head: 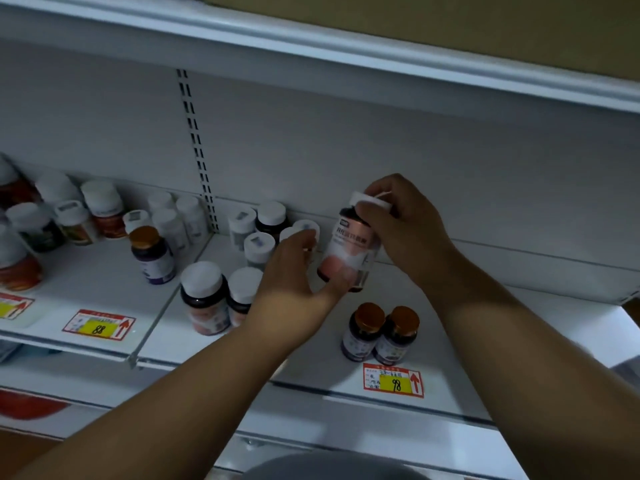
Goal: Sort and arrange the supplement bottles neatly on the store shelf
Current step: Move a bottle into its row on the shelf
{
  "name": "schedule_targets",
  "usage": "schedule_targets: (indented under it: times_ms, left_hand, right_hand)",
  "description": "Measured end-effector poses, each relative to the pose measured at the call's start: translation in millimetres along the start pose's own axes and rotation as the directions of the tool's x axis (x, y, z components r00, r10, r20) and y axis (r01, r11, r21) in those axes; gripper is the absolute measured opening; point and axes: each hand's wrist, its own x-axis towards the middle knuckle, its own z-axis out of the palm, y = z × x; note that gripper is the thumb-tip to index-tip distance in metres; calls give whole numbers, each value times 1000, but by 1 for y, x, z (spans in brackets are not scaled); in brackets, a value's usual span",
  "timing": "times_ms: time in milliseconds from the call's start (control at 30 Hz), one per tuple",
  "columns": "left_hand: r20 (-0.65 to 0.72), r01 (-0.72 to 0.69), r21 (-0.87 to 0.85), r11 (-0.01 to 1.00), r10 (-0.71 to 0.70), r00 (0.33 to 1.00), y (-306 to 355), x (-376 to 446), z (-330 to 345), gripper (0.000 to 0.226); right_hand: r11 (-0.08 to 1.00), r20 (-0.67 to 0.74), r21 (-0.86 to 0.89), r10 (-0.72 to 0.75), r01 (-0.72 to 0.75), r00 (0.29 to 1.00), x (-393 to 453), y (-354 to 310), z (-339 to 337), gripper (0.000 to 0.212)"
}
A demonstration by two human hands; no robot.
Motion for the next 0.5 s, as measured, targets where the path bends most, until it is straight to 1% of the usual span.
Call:
schedule_targets:
  times_ms: [100,200,367,400,433,500]
  left_hand:
    - [66,-45,-77,996,50,997,0,-7,-23,88]
    - [142,-138,-69,988,147,979,-7,-13,-47,87]
    - [288,-231,-105,967,251,924,-22,-22,-80,70]
    - [296,-266,-89,960,280,913,-25,-23,-86,65]
    - [280,-312,-34,949,309,909,-28,-23,-92,61]
    - [230,-408,177,896,366,902,-41,-16,-106,56]
  right_hand:
    - [997,25,72,-8,6,1000,-17,-27,12,9]
    - [998,18,62,24,-25,1000,-32,-41,29,9]
    - [995,-32,47,94,-92,995,-53,-52,57,10]
    - [995,-30,33,100,-99,995,-58,-52,60,12]
    - [995,-21,1,97,-97,995,-62,-50,62,14]
    - [991,13,-105,88,-86,996,-68,-47,68,18]
